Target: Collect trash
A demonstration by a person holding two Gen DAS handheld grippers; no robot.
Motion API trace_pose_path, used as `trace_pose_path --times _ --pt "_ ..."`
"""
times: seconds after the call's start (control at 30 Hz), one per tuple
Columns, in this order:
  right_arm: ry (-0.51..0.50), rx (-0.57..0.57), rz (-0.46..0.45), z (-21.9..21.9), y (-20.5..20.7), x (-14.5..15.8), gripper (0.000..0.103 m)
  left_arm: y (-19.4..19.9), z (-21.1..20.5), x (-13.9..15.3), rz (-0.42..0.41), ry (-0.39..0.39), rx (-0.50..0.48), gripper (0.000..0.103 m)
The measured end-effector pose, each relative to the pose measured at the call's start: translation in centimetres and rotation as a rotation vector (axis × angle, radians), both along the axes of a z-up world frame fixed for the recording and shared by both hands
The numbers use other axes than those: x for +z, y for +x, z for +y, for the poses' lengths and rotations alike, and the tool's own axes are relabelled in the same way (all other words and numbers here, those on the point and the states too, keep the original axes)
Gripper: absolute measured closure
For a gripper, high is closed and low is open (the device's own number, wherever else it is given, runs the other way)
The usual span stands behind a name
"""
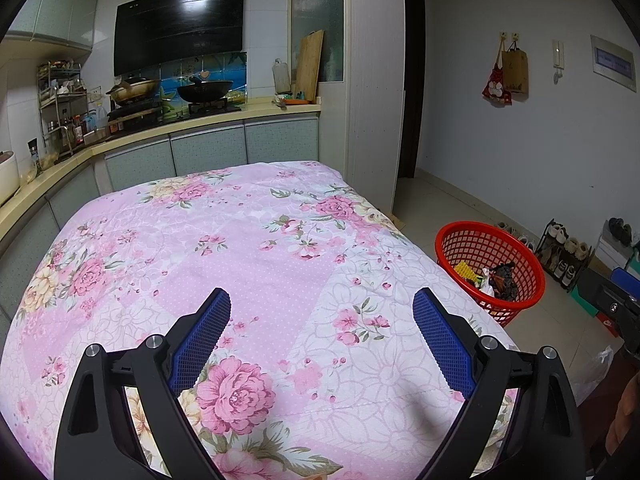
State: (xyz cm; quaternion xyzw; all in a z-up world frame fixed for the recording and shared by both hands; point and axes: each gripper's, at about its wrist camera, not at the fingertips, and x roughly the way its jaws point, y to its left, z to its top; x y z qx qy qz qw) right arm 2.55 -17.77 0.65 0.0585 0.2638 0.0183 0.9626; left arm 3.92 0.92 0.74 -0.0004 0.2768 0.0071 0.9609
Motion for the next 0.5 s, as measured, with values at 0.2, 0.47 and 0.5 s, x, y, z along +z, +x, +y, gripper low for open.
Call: trace_pose_path --times 0.2,0.47,0.5 --pt "0.000 0.001 0.001 -0.02 0.03 -0.02 0.007 0.00 0.01 0.04 0.000 0.000 -0.001 0.014" --pt "0.000 0.000 0.001 -0.02 0.03 0.02 0.007 -0.06 0.03 -0.10 -0.001 0.002 0.000 0.014" --pt "0.001 0.001 0.001 -0.03 0.02 0.04 0.007 -0.05 0.00 -0.01 -0.001 0.000 0.001 0.014"
